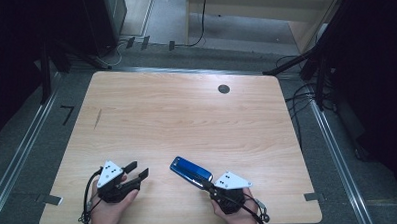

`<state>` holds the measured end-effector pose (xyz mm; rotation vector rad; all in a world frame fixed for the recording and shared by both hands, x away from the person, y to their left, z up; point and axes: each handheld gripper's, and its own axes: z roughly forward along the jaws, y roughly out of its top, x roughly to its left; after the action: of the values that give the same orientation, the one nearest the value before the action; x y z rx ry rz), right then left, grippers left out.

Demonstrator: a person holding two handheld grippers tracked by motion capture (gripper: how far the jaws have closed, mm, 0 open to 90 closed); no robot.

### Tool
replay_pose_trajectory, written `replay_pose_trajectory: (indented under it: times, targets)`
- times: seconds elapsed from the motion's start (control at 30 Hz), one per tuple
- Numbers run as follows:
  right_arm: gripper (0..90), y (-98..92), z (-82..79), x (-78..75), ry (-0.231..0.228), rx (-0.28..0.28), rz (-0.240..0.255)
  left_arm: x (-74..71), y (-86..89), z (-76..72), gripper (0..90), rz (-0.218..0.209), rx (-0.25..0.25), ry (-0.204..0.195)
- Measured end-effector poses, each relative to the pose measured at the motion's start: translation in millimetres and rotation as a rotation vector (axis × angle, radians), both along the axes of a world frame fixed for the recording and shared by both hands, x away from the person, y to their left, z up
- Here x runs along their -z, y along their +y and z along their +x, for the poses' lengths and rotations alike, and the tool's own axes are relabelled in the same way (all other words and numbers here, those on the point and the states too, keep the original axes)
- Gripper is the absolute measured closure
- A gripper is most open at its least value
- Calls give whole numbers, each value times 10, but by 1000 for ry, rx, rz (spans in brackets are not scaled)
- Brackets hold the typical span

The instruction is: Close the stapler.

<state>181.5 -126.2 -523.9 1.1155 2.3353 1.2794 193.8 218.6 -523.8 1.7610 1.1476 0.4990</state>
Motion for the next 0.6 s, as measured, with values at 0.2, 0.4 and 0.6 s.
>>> replay_pose_trajectory:
  times: [0.2, 0.4, 0.6]
  targets:
    - [900, -19, 41, 26, 2, 11, -6, -22, 293, -45, 346, 8, -78, -42]
    - [900, -39, 66, 27, 4, 14, 2, 2, 691, -124, 304, 18, -173, -35]
    - [900, -44, 111, 36, 9, 22, 6, -5, 903, -197, 284, 10, -236, -36]
